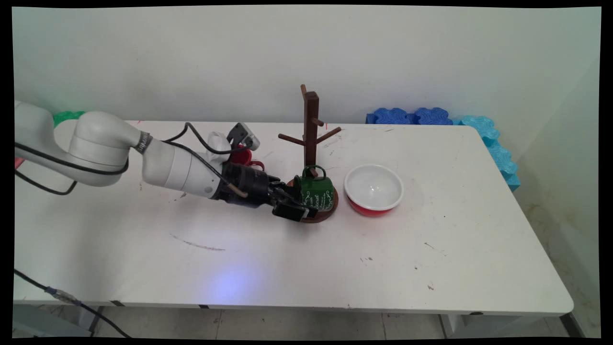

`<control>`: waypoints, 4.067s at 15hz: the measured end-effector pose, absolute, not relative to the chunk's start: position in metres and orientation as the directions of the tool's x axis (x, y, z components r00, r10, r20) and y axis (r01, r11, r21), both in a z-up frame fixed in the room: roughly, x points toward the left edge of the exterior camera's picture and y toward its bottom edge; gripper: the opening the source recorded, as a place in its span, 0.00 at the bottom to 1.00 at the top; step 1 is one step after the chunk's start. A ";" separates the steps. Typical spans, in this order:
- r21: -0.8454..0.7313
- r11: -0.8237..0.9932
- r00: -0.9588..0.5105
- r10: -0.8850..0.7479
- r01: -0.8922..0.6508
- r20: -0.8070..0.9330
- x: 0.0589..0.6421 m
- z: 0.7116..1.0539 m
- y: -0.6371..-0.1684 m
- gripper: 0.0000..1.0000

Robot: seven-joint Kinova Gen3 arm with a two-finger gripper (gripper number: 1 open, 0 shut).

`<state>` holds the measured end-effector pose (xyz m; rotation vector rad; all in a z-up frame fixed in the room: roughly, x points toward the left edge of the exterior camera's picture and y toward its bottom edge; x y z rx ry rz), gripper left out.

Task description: Pick up the green mug from the rack, then place the picked object on the table

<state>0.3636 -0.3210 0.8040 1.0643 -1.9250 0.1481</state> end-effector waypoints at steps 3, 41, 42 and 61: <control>0.298 0.623 -0.219 -0.617 -0.724 0.756 0.361 0.801 -0.322 1.00; 0.289 0.627 -0.205 -0.595 -0.724 0.777 0.355 0.815 -0.325 0.00; 0.291 0.627 -0.205 -0.596 -0.723 0.776 0.355 0.816 -0.324 0.00; 0.308 0.679 -0.244 -0.589 -0.666 0.770 0.339 0.842 -0.294 0.00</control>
